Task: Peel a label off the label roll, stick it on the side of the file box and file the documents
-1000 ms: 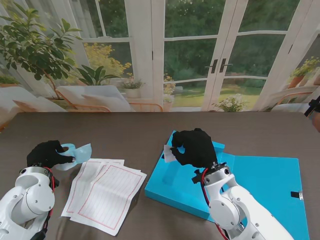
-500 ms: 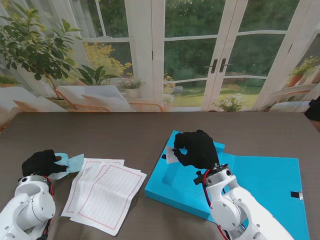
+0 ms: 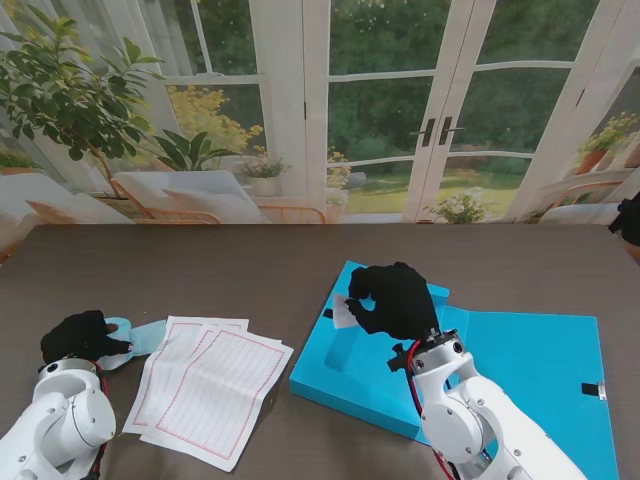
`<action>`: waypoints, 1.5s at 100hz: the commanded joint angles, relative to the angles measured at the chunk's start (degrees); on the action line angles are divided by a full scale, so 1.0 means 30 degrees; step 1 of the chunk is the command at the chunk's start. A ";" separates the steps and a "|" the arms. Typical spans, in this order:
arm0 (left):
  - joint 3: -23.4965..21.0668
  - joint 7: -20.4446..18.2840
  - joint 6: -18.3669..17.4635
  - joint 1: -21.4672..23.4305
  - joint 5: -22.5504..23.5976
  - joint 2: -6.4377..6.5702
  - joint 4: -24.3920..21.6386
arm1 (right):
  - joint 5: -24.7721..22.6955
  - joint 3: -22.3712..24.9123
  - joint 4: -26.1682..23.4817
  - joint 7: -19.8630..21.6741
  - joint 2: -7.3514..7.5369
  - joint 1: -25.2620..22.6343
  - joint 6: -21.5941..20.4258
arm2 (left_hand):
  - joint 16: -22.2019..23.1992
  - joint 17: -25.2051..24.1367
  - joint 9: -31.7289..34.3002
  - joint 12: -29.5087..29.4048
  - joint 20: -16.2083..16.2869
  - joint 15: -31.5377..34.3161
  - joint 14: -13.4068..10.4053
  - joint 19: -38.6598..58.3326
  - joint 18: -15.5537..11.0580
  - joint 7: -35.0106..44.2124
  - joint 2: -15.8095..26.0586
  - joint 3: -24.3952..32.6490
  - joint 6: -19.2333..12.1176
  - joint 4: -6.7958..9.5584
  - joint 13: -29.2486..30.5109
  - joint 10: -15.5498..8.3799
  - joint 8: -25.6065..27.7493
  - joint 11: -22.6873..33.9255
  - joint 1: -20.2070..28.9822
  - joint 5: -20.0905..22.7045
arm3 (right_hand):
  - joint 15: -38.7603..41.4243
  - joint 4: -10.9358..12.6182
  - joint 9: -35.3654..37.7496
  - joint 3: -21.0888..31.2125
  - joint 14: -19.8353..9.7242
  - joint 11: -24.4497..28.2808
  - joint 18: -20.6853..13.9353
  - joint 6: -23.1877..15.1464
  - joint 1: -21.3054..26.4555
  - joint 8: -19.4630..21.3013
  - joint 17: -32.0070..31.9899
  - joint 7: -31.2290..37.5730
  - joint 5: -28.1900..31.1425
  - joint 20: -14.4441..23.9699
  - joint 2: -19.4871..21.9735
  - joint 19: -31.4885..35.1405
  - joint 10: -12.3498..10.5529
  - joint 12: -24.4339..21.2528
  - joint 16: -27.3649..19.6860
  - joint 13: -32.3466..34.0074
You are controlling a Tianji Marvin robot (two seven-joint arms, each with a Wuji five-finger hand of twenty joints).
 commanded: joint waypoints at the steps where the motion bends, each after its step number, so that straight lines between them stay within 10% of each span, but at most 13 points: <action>1: 0.0010 0.0110 0.0266 -0.0079 0.0077 -0.0091 0.0070 | 0.0052 -0.0017 -0.0057 0.0241 -0.0073 -0.0153 -0.0050 | -0.0228 -0.0886 0.2448 0.0937 -0.0354 -0.0390 -0.0568 -0.0174 -0.1547 0.2380 0.1929 0.8207 0.2227 0.1471 -0.1032 -0.5409 0.0899 0.3217 0.2832 0.0074 | 0.0010 0.0319 -0.0188 0.0659 -0.0052 -0.0182 -0.0035 -0.1847 0.1709 0.0750 -0.2543 0.2068 0.0201 -0.0250 0.1561 0.0681 0.0286 0.0139 -0.0111 0.0033; 32: 0.0037 -0.0542 0.1191 0.0466 0.0690 0.0034 -0.0300 | 0.0228 -0.0049 -0.0015 0.0204 -0.0115 -0.0185 -0.0002 | -0.0593 -0.1782 0.1797 0.0400 -0.0960 -0.1264 -0.0869 -0.0895 -0.2345 0.1900 0.2333 0.7347 0.1587 0.1568 -0.1951 -0.5655 0.0769 0.2584 0.2679 -0.0082 | 0.0027 0.0324 -0.0214 0.0596 -0.0047 -0.0160 -0.0024 -0.1842 0.1722 0.0757 -0.2582 0.2090 0.0143 -0.0245 0.1652 0.0685 0.0302 0.0144 -0.0114 0.0007; 62: 0.0077 -0.3732 0.2450 0.1356 0.1745 0.0521 -0.1545 | 0.0388 -0.0097 0.0055 0.0140 -0.0157 -0.0199 0.0045 | -0.2486 -0.3763 -0.0998 -0.3265 -0.1021 -0.3901 -0.0035 -0.2152 -0.2790 0.0171 0.3470 0.5444 0.1735 0.1892 -0.4532 -0.4741 0.0651 0.1004 0.2029 -0.0505 | 0.0051 0.0336 -0.0241 0.0546 -0.0018 -0.0155 0.0014 -0.1823 0.1744 0.0749 -0.2612 0.2119 0.0112 -0.0229 0.1653 0.0702 0.0322 0.0141 -0.0112 -0.0018; 73: 0.0143 -0.3952 0.2734 0.1457 0.1990 0.0562 -0.1661 | 0.0426 -0.0075 0.0081 0.0153 -0.0161 -0.0202 0.0050 | -0.3893 -0.4454 -0.2445 -0.8198 -0.1239 -0.5719 0.0232 -0.3127 -0.2767 -0.2765 0.3573 0.4624 0.2148 0.1940 -0.5705 -0.4141 0.0029 0.0331 0.1226 -0.0431 | 0.0059 0.0343 -0.0232 0.0556 0.0018 -0.0151 0.0017 -0.1832 0.1756 0.0734 -0.2613 0.2116 0.0111 -0.0225 0.1650 0.0704 0.0326 0.0137 -0.0114 -0.0021; 86: 0.0059 -0.3887 0.2589 0.1500 0.1989 0.0557 -0.1640 | 0.0477 -0.0053 0.0109 0.0165 -0.0168 -0.0210 0.0065 | -0.5052 -0.5954 -0.4125 -1.0256 -0.1533 -0.7533 0.0746 -0.4511 -0.2697 -0.9391 0.4735 0.6610 0.3114 0.3453 -0.7875 -0.3470 -0.0199 -0.1482 -0.1829 0.0124 | 0.0059 0.0343 -0.0223 0.0562 -0.0026 -0.0147 0.0034 -0.1837 0.1755 0.0730 -0.2618 0.2131 0.0135 -0.0223 0.1640 0.0703 0.0339 0.0134 -0.0118 -0.0024; 103: -0.0245 -0.4248 0.1852 0.1691 0.2051 0.0615 -0.2028 | 0.0518 -0.0053 0.0153 0.0173 -0.0174 -0.0202 0.0064 | -0.6608 -0.7977 -0.6381 -1.2563 -0.2782 -0.9643 0.1144 -0.7621 -0.2722 -1.5399 0.4836 0.5637 0.3970 0.3486 -1.0646 -0.2990 -0.2292 -0.3634 -0.2449 -0.0581 | 0.0067 0.0347 -0.0225 0.0563 -0.0017 -0.0147 0.0046 -0.1844 0.1776 0.0721 -0.2624 0.2134 0.0138 -0.0222 0.1641 0.0699 0.0331 0.0128 -0.0122 -0.0011; 150: -0.1024 -0.6347 0.0803 0.2145 0.2528 0.0881 -0.3293 | 0.0634 -0.0060 0.0319 0.0076 -0.0206 -0.0191 0.0026 | -1.0088 -0.9917 -1.0517 -1.7063 -0.6392 -1.2749 0.1095 -1.4696 -0.2973 -2.0228 0.4712 0.4352 0.6037 0.3490 -1.5483 -0.1102 -0.4766 -0.6601 -0.3855 -0.1942 | 0.0063 0.0351 -0.0197 0.0607 -0.0003 -0.0157 0.0061 -0.1855 0.1756 0.0711 -0.2600 0.2129 0.0182 -0.0220 0.1594 0.0700 0.0332 0.0109 -0.0133 0.0055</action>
